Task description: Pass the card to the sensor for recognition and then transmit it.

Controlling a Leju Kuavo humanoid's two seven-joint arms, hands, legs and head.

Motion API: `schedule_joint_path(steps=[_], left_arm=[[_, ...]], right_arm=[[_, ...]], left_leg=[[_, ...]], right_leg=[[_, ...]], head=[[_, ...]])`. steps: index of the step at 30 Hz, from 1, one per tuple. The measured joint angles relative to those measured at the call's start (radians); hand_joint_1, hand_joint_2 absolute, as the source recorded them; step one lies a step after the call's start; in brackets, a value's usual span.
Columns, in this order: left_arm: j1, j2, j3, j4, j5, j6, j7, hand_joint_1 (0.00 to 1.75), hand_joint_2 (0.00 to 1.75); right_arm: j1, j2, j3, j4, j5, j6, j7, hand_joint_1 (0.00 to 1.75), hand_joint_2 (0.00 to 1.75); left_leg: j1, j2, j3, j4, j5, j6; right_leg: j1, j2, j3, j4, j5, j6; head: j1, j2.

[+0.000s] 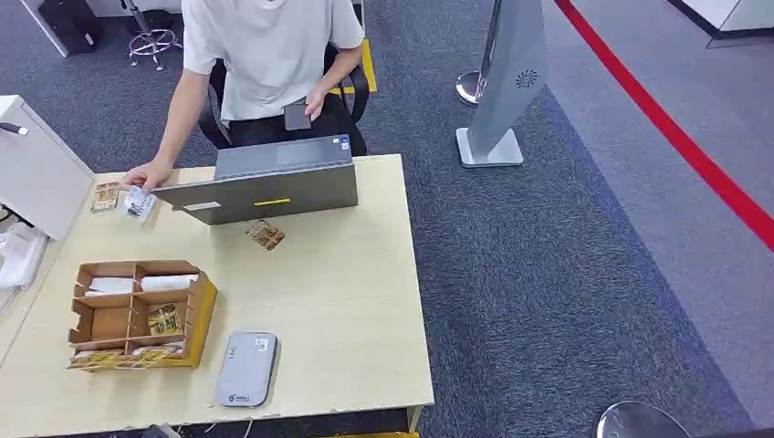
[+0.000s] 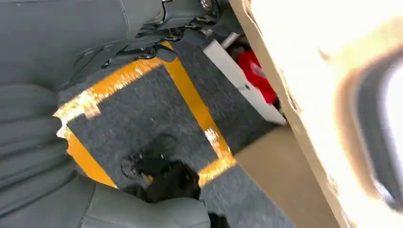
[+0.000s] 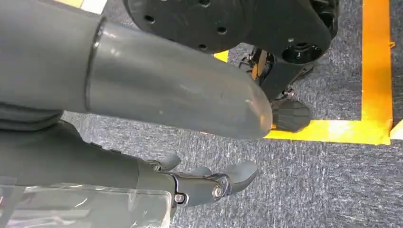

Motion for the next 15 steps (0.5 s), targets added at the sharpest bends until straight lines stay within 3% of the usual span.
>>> schedule_joint_path(steps=[15], left_arm=[[0.068,0.203,-0.171,-0.303,0.229,0.153,-0.141,0.0,1.75]], right_arm=[[-0.038,-0.05,0.205,0.052,-0.213,-0.001,-0.018,0.0,0.0]], left_leg=[[0.0,0.0,-0.001,0.0,0.0,0.0]], right_leg=[[0.0,0.0,0.0,0.0,0.0,0.0]], head=[[0.0,0.0]])
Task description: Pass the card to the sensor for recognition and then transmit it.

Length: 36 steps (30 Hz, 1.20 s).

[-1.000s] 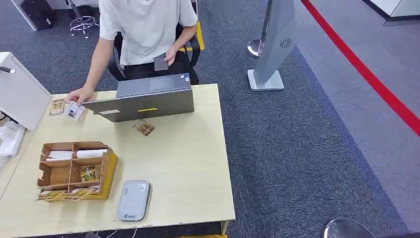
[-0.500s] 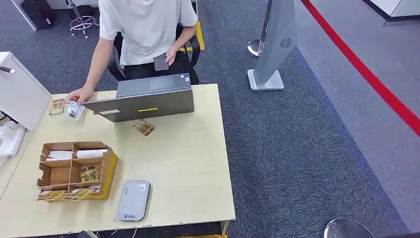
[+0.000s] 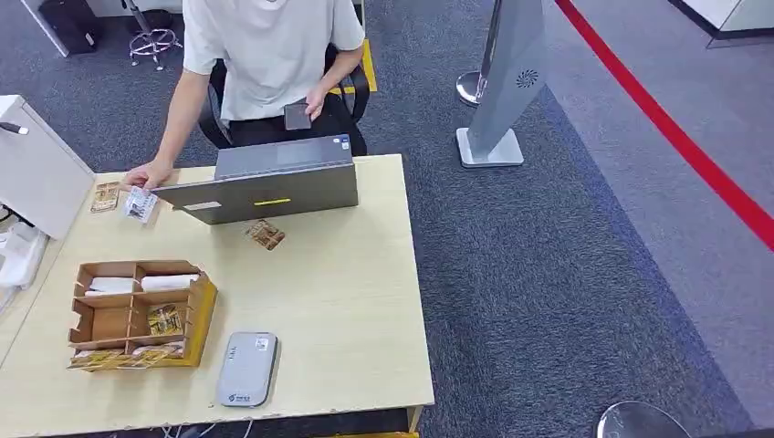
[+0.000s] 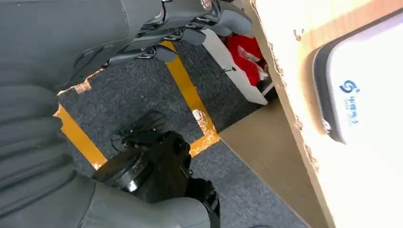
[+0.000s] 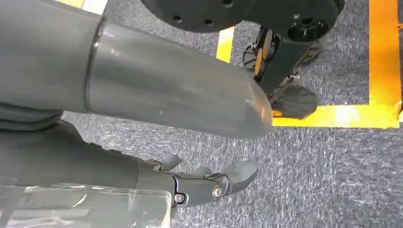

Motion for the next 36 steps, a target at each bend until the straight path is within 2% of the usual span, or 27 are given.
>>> schedule_joint_path(steps=[7,10,14,23,28,31,33,35,36], left_arm=[[0.061,0.084,-0.038,-0.146,0.088,0.085,-0.058,0.0,1.75],[0.092,0.116,-0.048,-0.225,0.087,0.119,-0.041,0.0,1.75],[0.102,0.186,-0.109,-0.305,0.058,0.131,-0.001,0.0,1.75],[0.054,0.364,-0.293,-0.417,-0.043,0.044,0.082,0.0,1.75],[0.027,0.432,-0.375,-0.457,-0.093,-0.011,0.123,0.0,1.75],[0.004,0.452,-0.411,-0.468,-0.067,-0.028,0.131,0.0,1.75],[-0.006,0.455,-0.434,-0.472,-0.004,-0.002,0.108,0.0,1.75],[-0.009,0.451,-0.449,-0.483,0.072,0.084,0.064,0.0,1.75],[-0.005,0.444,-0.451,-0.489,0.126,0.152,0.02,0.0,1.75]], right_arm=[[-0.016,-0.023,0.093,0.025,-0.101,0.0,-0.005,0.0,0.0],[-0.024,-0.032,0.137,0.035,-0.143,0.002,-0.006,0.0,0.0],[-0.038,-0.042,0.195,0.045,-0.182,0.005,-0.007,0.0,0.0],[-0.072,-0.057,0.307,0.06,-0.234,0.022,-0.006,0.0,0.0],[-0.084,-0.063,0.352,0.066,-0.254,0.032,-0.003,0.0,0.0],[-0.089,-0.064,0.367,0.069,-0.254,0.032,-0.002,0.0,0.0],[-0.092,-0.064,0.374,0.07,-0.256,0.032,0.002,0.0,0.0],[-0.092,-0.064,0.377,0.071,-0.267,0.031,0.004,0.0,0.0],[-0.092,-0.064,0.379,0.072,-0.27,0.029,0.004,0.0,0.0]], left_leg=[[0.0,0.0,0.0,0.0,0.0,0.0],[0.0,-0.001,0.0,0.0,0.0,0.0],[0.0,-0.001,0.0,0.0,0.0,0.0],[0.0,-0.001,0.0,0.0,0.0,0.0],[0.0,-0.001,0.0,0.0,0.0,0.0],[0.0,-0.001,0.0,0.0,0.0,0.0],[0.0,-0.001,0.0,0.0,0.0,0.0],[0.0,-0.001,0.0,0.0,0.0,0.0],[0.0,-0.001,0.0,0.0,0.0,0.0]], right_leg=[[0.0,0.0,0.0,0.0,0.0,0.0],[0.0,-0.001,0.0,0.0,0.0,0.0],[0.0,-0.001,0.0,0.0,0.0,0.0],[0.0,-0.001,0.0,0.0,0.0,0.0],[0.0,-0.001,0.0,0.0,0.0,0.0],[0.0,-0.001,0.0,0.0,0.0,0.0],[0.0,-0.001,0.0,0.0,0.0,0.0],[0.0,-0.001,0.0,0.0,0.0,0.0],[0.0,-0.001,0.0,0.0,0.0,0.0]], head=[[0.0,0.0],[0.0,0.0],[0.0,0.0],[0.0,0.0],[0.0,0.0],[0.0,0.0],[0.0,0.0],[0.0,0.0],[0.0,0.0]])
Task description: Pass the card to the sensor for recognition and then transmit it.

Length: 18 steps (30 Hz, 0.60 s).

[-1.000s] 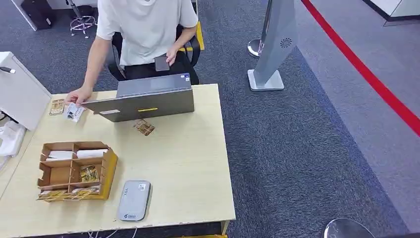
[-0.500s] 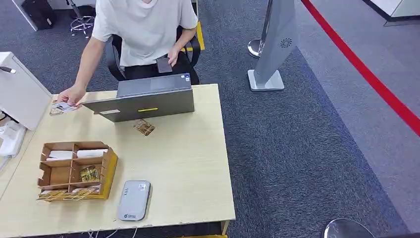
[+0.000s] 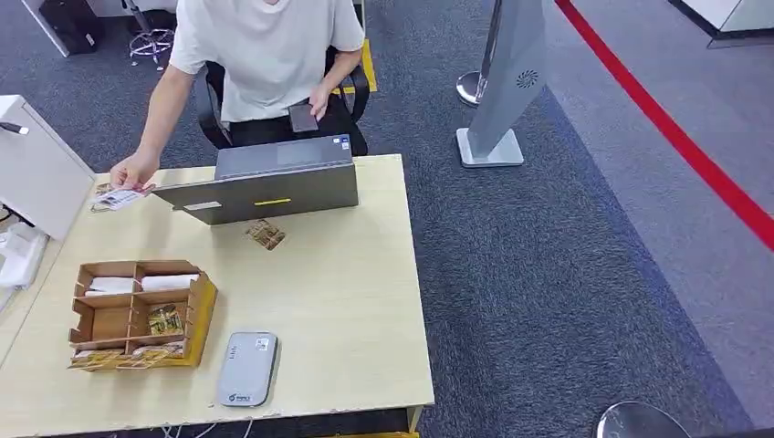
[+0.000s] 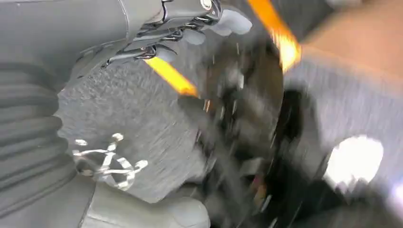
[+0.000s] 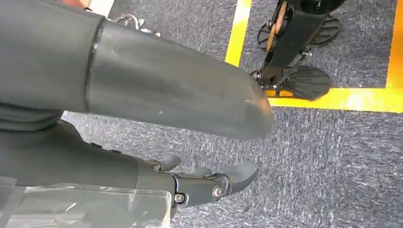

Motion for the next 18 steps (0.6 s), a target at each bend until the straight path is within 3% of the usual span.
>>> schedule_joint_path(steps=[2,3,4,6,7,8,9,10,11,12,13,14,16,17,18], left_arm=[[0.051,-0.03,0.039,0.003,0.102,0.097,-0.108,0.0,1.75],[0.12,-0.068,0.091,0.013,0.067,0.105,-0.109,0.0,1.75],[0.184,-0.153,0.158,0.009,-0.004,0.11,-0.062,0.0,1.75],[0.268,-0.387,0.348,-0.036,-0.269,0.115,0.198,0.0,1.75],[0.269,-0.496,0.494,-0.054,-0.484,0.119,0.372,0.0,1.75],[0.273,-0.592,0.64,-0.065,-0.753,0.076,0.516,0.0,1.75],[0.274,-0.716,0.763,-0.056,-0.962,0.022,0.581,0.0,1.75],[0.256,-0.86,0.977,0.014,-1.247,-0.113,0.615,0.0,1.75],[0.218,-0.991,1.143,0.083,-1.422,-0.254,0.582,0.0,1.75],[0.174,-1.081,1.336,0.161,-1.569,-0.425,0.498,0.0,1.75],[0.133,-1.13,1.499,0.229,-1.652,-0.556,0.388,0.0,1.75],[0.094,-1.194,1.697,0.32,-1.698,-0.674,0.205,0.0,1.75],[0.024,-1.262,1.971,0.466,-1.589,-0.784,-0.113,0.0,1.75],[-0.013,-1.281,2.086,0.542,-1.499,-0.81,-0.229,0.0,1.75],[-0.046,-1.296,2.176,0.608,-1.448,-0.824,-0.29,0.0,1.75]], right_arm=[[0.0,0.0,0.003,0.0,-0.014,-0.009,0.0,0.0,0.0],[0.001,0.0,0.003,0.0,-0.02,-0.013,0.0,0.0,0.0],[0.003,0.002,0.003,0.0,-0.028,-0.017,-0.002,0.0,0.0],[0.015,0.003,0.002,0.001,-0.047,-0.023,-0.01,0.0,0.0],[0.027,0.007,0.003,0.001,-0.054,-0.025,-0.016,0.0,0.0],[0.032,0.014,0.002,0.001,-0.067,-0.025,-0.032,0.0,0.0],[0.032,0.016,0.0,0.002,-0.081,-0.026,-0.05,0.0,0.0],[0.031,0.024,-0.005,0.002,-0.095,-0.029,-0.067,0.0,0.0],[0.034,0.029,-0.008,0.003,-0.101,-0.029,-0.072,0.0,0.0],[0.034,0.035,-0.009,0.003,-0.106,-0.029,-0.077,0.0,0.0],[0.033,0.04,-0.009,0.003,-0.108,-0.029,-0.082,0.0,0.0],[0.033,0.044,-0.011,0.004,-0.109,-0.028,-0.088,0.0,0.0],[0.044,0.047,-0.013,0.005,-0.116,-0.025,-0.093,0.0,0.0],[0.049,0.047,-0.013,0.006,-0.122,-0.023,-0.096,0.0,0.0],[0.051,0.047,-0.014,0.008,-0.124,-0.021,-0.097,0.0,0.0]], left_leg=[[0.0,0.001,0.0,0.0,0.0,0.0],[-0.001,0.003,0.002,0.0,-0.001,0.0],[-0.005,0.009,0.005,0.0,-0.002,0.001],[-0.01,0.017,0.004,-0.002,-0.002,0.005],[-0.006,0.01,0.0,-0.001,0.0,0.008],[-0.005,0.001,-0.001,0.001,-0.001,0.008],[-0.007,0.001,0.0,0.001,-0.001,0.009],[-0.009,0.002,0.001,0.0,-0.001,0.011],[-0.009,0.003,0.001,0.0,0.0,0.012],[-0.007,0.004,0.001,0.0,0.001,0.012],[-0.007,0.009,0.0,0.0,0.001,0.011],[-0.006,0.016,0.001,0.0,0.001,0.011],[-0.003,0.021,0.0,0.0,0.001,0.009],[-0.003,0.021,0.0,0.0,0.001,0.009],[-0.003,0.02,0.0,0.0,0.002,0.009]], right_leg=[[0.0,0.001,0.001,0.0,0.0,0.0],[-0.001,0.003,0.0,-0.001,0.0,0.0],[-0.005,0.009,-0.001,-0.002,0.0,0.0],[-0.011,0.017,-0.005,0.001,0.001,0.005],[-0.009,0.01,0.0,0.0,0.0,0.006],[-0.007,0.003,0.001,-0.003,0.0,0.008],[-0.008,0.001,0.001,-0.004,0.001,0.009],[-0.01,0.002,-0.002,-0.004,0.002,0.011],[-0.01,0.003,-0.001,-0.004,0.002,0.012],[-0.008,0.004,-0.001,-0.004,0.002,0.012],[-0.007,0.007,-0.002,-0.004,0.004,0.01],[-0.007,0.015,-0.002,-0.003,0.008,0.008],[-0.006,0.02,-0.004,-0.002,0.008,0.008],[-0.005,0.02,-0.004,-0.002,0.008,0.008],[-0.005,0.019,-0.004,-0.002,0.008,0.008]], head=[[0.0,0.0],[0.0,0.0],[0.0,0.0],[-0.019,0.0],[-0.019,0.0],[0.004,0.0],[0.013,0.0],[0.006,0.0],[0.0,0.0],[0.009,0.0],[0.017,0.0],[0.014,0.0],[0.002,0.0],[0.003,0.0],[0.003,0.0]])
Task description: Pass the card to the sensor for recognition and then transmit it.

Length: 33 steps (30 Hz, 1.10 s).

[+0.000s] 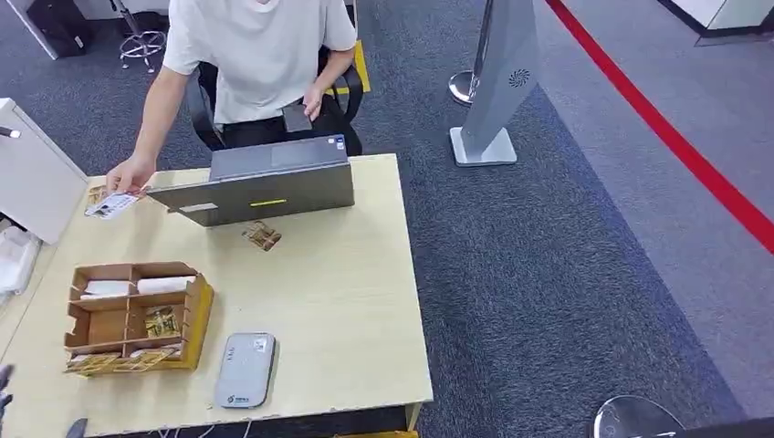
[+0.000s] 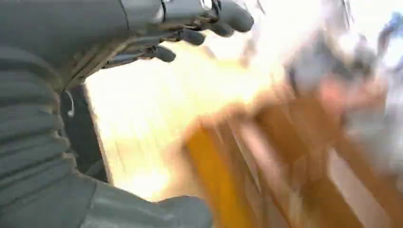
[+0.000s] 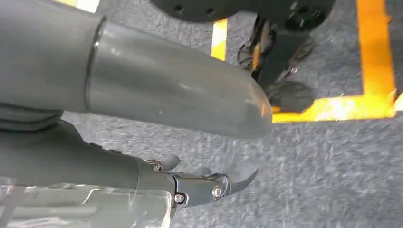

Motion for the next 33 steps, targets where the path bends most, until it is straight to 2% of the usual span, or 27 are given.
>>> schedule_joint_path(steps=[2,5,8,12,13,21,25,27,30,31,33], left_arm=[[-0.041,-0.031,0.158,0.087,0.01,-0.02,-0.012,0.0,1.75],[-0.079,-0.07,0.301,0.17,0.011,-0.033,-0.005,0.0,1.75],[-0.1,-0.091,0.375,0.217,0.011,-0.035,-0.005,0.0,1.75],[-0.116,-0.105,0.429,0.251,0.011,-0.035,-0.005,0.0,1.75],[-0.12,-0.108,0.437,0.256,0.011,-0.036,-0.005,0.0,1.75],[-0.14,-0.109,0.481,0.282,0.011,-0.045,-0.015,0.0,1.75],[-0.143,-0.122,0.482,0.282,0.012,-0.019,-0.017,0.0,1.75],[-0.141,-0.114,0.481,0.283,0.046,0.044,-0.017,0.0,1.75],[-0.11,-0.09,0.442,0.264,0.146,0.259,-0.018,0.0,1.75],[-0.09,-0.084,0.409,0.235,0.174,0.335,-0.02,0.0,1.75],[-0.054,-0.082,0.339,0.164,0.179,0.445,-0.022,0.0,1.75]], right_arm=[[0.0,0.0,-0.001,0.002,-0.003,0.0,-0.001,0.0,0.0],[-0.002,0.002,-0.002,0.005,-0.003,0.0,-0.001,0.0,0.0],[-0.006,0.004,-0.002,0.006,-0.003,0.0,-0.001,0.0,0.0],[-0.008,0.004,-0.002,0.006,-0.003,0.0,-0.001,0.0,0.0],[-0.008,0.005,-0.002,0.006,-0.003,0.0,-0.001,0.0,1.75],[-0.009,0.005,-0.002,0.006,-0.008,0.002,-0.009,0.0,1.75],[-0.009,0.008,-0.002,0.007,-0.013,-0.002,-0.024,0.0,1.75],[-0.009,0.015,-0.001,0.011,0.002,-0.018,-0.044,0.0,1.75],[-0.008,0.028,0.001,0.017,0.004,-0.015,-0.053,0.0,1.75],[-0.009,0.03,0.002,0.017,0.003,-0.01,-0.053,0.0,1.75],[-0.009,0.032,0.002,0.019,0.003,-0.008,-0.048,0.0,1.75]], left_leg=[[0.0,-0.001,0.0,0.0,0.0,0.0],[0.0,-0.008,-0.003,0.0,0.0,0.0],[0.0,-0.011,-0.004,0.0,0.0,0.001],[-0.001,-0.012,-0.004,0.001,0.0,0.001],[-0.001,-0.012,-0.004,0.001,0.0,0.001],[0.0,-0.012,-0.004,0.001,0.0,0.001],[0.0,-0.012,-0.004,0.001,0.0,0.001],[0.0,-0.012,-0.004,0.001,0.0,0.001],[0.001,-0.011,-0.003,0.001,0.0,0.0],[0.001,-0.011,-0.004,0.001,0.0,0.0],[0.001,-0.014,-0.004,0.001,0.0,0.0]], right_leg=[[0.0,-0.001,0.0,0.0,-0.001,0.001],[0.0,-0.008,0.0,-0.001,-0.002,0.002],[0.0,-0.011,0.0,-0.001,-0.002,0.002],[-0.001,-0.012,0.001,-0.001,-0.002,0.002],[-0.001,-0.012,0.001,-0.001,-0.002,0.002],[0.0,-0.013,0.001,-0.001,-0.002,0.002],[0.0,-0.013,0.001,-0.001,-0.002,0.002],[0.0,-0.012,0.001,-0.001,-0.002,0.002],[0.001,-0.012,0.0,-0.001,-0.002,0.002],[0.001,-0.012,0.0,-0.001,-0.002,0.002],[0.001,-0.015,0.0,-0.001,-0.003,0.001]], head=[[-0.001,0.0],[-0.001,0.0],[0.0,0.0],[0.0,0.0],[0.0,0.0],[0.0,0.0],[0.0,0.0],[0.0,0.0],[0.0,0.0],[0.0,0.0],[0.0,0.0]])
